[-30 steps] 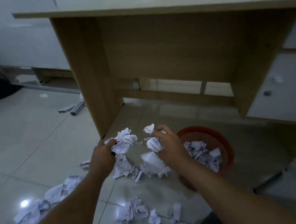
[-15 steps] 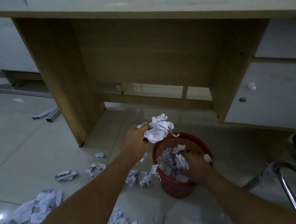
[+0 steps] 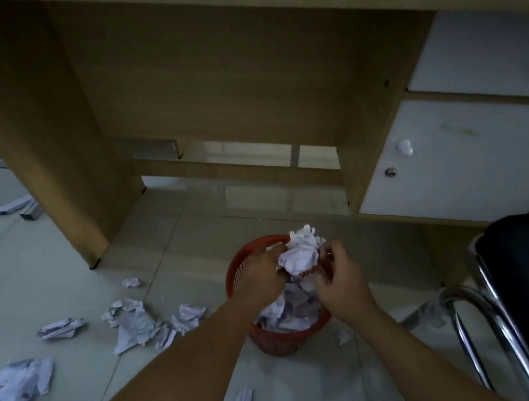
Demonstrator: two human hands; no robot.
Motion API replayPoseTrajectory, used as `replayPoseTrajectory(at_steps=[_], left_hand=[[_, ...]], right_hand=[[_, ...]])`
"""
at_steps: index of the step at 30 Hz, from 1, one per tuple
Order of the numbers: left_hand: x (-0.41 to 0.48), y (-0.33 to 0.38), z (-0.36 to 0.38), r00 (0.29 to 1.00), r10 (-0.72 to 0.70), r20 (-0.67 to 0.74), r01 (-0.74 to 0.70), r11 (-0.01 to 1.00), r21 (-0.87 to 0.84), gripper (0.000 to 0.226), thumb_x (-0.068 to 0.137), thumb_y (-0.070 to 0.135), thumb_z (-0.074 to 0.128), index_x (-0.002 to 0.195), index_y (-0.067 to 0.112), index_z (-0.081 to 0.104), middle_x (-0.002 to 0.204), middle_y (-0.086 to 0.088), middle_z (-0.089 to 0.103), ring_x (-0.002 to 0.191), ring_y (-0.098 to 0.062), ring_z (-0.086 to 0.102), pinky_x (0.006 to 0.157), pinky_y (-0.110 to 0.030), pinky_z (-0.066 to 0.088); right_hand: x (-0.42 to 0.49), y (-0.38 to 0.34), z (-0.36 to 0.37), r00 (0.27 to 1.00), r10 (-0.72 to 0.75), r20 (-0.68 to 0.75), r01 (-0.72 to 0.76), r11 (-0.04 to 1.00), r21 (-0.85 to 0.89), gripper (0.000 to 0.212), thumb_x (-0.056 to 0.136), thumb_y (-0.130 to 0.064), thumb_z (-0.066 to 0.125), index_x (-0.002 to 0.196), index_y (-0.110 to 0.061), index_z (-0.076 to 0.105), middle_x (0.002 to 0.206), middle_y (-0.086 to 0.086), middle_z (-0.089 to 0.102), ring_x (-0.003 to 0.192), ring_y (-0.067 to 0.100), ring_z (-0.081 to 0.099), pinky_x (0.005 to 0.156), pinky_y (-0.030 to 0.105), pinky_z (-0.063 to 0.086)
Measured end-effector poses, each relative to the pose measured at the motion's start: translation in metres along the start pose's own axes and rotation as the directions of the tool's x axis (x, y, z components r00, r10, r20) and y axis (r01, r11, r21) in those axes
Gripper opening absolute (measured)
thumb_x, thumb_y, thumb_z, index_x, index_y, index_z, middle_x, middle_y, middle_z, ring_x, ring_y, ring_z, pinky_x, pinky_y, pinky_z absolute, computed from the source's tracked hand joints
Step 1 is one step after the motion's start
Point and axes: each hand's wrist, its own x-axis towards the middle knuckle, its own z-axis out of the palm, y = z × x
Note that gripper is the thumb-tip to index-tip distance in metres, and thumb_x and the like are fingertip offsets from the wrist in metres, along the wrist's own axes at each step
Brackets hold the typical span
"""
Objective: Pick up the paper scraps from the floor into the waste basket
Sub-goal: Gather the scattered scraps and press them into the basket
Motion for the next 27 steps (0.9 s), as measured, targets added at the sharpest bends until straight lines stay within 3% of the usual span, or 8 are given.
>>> replayPoseTrajectory(at_steps=[4, 6, 8, 11, 14, 19, 22, 27], left_hand=[[-0.019, 0.004, 0.020, 0.954, -0.081, 0.289, 0.022, 0.980, 0.200, 0.052, 0.080, 0.036, 0.040, 0.122, 0.016, 0.065, 0.125, -0.010, 0.063, 0.116, -0.032, 0.058, 0.099, -0.048, 0.047], [-0.020, -0.001, 0.025, 0.953, -0.074, 0.292, -0.004, 0.966, 0.259, 0.052, 0.083, 0.040, 0.042, 0.126, 0.020, 0.061, 0.129, -0.009, 0.060, 0.114, -0.034, 0.059, 0.095, -0.048, 0.048], [-0.017, -0.003, 0.020, 0.959, -0.031, 0.282, -0.071, 0.936, 0.344, 0.067, 0.082, 0.046, 0.059, 0.142, 0.028, 0.035, 0.141, -0.007, 0.041, 0.121, -0.033, 0.050, 0.099, -0.045, 0.046], [-0.011, -0.011, 0.011, 0.962, -0.016, 0.274, -0.097, 0.914, 0.394, 0.098, 0.069, 0.066, 0.065, 0.144, 0.030, 0.012, 0.147, -0.007, 0.029, 0.124, -0.032, 0.049, 0.094, -0.044, 0.048], [-0.008, -0.023, -0.006, 0.944, 0.061, 0.325, -0.234, 0.817, 0.527, 0.112, 0.069, 0.072, 0.065, 0.151, 0.020, 0.008, 0.158, -0.010, 0.014, 0.144, -0.028, 0.022, 0.113, -0.044, 0.029], [-0.012, -0.039, -0.030, 0.909, 0.013, 0.417, -0.251, 0.815, 0.523, 0.127, 0.056, 0.080, 0.067, 0.150, 0.031, -0.004, 0.159, -0.003, 0.003, 0.144, -0.027, 0.010, 0.115, -0.049, 0.015], [-0.008, -0.050, -0.031, 0.892, -0.033, 0.451, -0.277, 0.749, 0.602, 0.135, 0.053, 0.084, 0.063, 0.151, 0.029, -0.010, 0.161, -0.001, -0.009, 0.146, -0.027, -0.003, 0.117, -0.047, 0.005], [0.007, -0.057, -0.008, 0.859, -0.145, 0.491, -0.326, 0.586, 0.742, 0.112, 0.073, 0.089, 0.028, 0.153, 0.017, -0.004, 0.161, -0.004, -0.007, 0.148, -0.024, -0.009, 0.116, -0.046, -0.005]], right_hand=[[-0.002, 0.011, -0.006, 0.999, -0.046, 0.013, 0.048, 0.991, -0.128, 0.040, 0.076, -0.014, 0.060, 0.112, -0.025, 0.047, 0.114, 0.002, 0.051, 0.102, 0.020, 0.056, 0.082, 0.034, 0.050], [0.001, 0.024, -0.003, 0.977, -0.053, 0.206, 0.099, 0.970, -0.224, 0.060, 0.076, -0.030, 0.065, 0.132, -0.024, 0.043, 0.136, 0.001, 0.042, 0.126, 0.020, 0.043, 0.101, 0.034, 0.043], [0.002, 0.035, 0.003, 0.923, 0.025, 0.384, 0.103, 0.945, -0.309, 0.079, 0.076, -0.056, 0.063, 0.144, -0.027, 0.034, 0.152, 0.001, 0.027, 0.142, 0.024, 0.022, 0.114, 0.038, 0.029], [0.005, 0.037, 0.015, 0.840, 0.105, 0.532, 0.159, 0.890, -0.426, 0.095, 0.072, -0.078, 0.054, 0.150, -0.040, 0.017, 0.160, -0.005, 0.014, 0.148, 0.023, 0.008, 0.120, 0.042, 0.011], [0.006, 0.033, 0.028, 0.815, 0.124, 0.566, 0.244, 0.812, -0.530, 0.103, 0.065, -0.091, 0.040, 0.150, -0.045, 0.004, 0.162, -0.007, 0.009, 0.148, 0.023, 0.008, 0.119, 0.050, 0.006], [0.005, 0.023, 0.036, 0.833, 0.165, 0.528, 0.171, 0.831, -0.530, 0.119, 0.061, -0.080, 0.064, 0.151, -0.024, 0.011, 0.156, 0.005, 0.024, 0.142, 0.029, 0.025, 0.115, 0.044, 0.023], [0.005, 0.025, 0.039, 0.837, 0.179, 0.518, 0.188, 0.794, -0.578, 0.120, 0.066, -0.076, 0.065, 0.152, -0.027, -0.002, 0.160, 0.005, 0.012, 0.144, 0.033, 0.019, 0.116, 0.048, 0.019], [0.017, 0.048, 0.063, 0.713, 0.337, 0.615, 0.184, 0.756, -0.628, 0.112, 0.073, -0.076, 0.056, 0.150, -0.036, -0.015, 0.162, -0.004, -0.012, 0.148, 0.034, -0.003, 0.118, 0.050, 0.016]])
